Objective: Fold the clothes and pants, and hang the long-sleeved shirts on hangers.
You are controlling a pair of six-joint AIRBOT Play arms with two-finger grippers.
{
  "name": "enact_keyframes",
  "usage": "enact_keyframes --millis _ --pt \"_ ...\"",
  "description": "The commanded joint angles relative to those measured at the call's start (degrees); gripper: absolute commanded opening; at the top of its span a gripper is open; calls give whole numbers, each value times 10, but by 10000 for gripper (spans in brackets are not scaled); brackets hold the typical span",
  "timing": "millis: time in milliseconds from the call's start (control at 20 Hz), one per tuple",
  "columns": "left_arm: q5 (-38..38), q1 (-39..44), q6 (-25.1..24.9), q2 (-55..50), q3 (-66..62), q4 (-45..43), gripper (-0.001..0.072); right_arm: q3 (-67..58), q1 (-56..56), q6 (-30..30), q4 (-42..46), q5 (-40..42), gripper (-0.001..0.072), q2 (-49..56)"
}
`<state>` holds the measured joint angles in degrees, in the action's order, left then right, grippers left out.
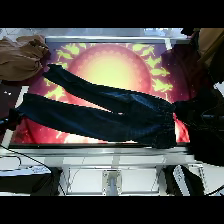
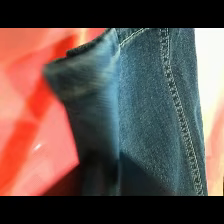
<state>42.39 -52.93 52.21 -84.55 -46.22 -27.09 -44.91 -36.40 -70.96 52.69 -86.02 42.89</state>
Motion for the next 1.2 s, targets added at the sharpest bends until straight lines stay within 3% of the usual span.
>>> enact_keyframes --millis 0,200,300,500,600,650,1000,1050,1100,1150 --pt "5 7 -1 -1 -2 1 15 -1 0 3 5 1 317 0" --pt "54 -8 1 27 -2 -33 14 6 0 35 156 1 319 0" --pt "55 -26 34 63 -2 -87 14 34 0 35 210 14 319 0" --pt "69 -61 95 140 -2 -181 15 142 0 55 188 95 349 2" --pt "85 -64 96 166 -2 -186 14 201 0 76 188 130 366 2" --pt "93 -63 101 175 -2 -186 14 207 0 88 176 145 416 6" --pt "119 -46 139 183 -2 -183 14 207 0 181 99 105 410 85" --pt "120 -45 139 183 -2 -183 14 205 0 183 99 99 359 97" --pt "120 -45 146 183 -2 -183 14 200 0 183 105 94 109 107" --pt "120 -45 150 184 -2 -183 14 188 0 183 117 86 39 114"
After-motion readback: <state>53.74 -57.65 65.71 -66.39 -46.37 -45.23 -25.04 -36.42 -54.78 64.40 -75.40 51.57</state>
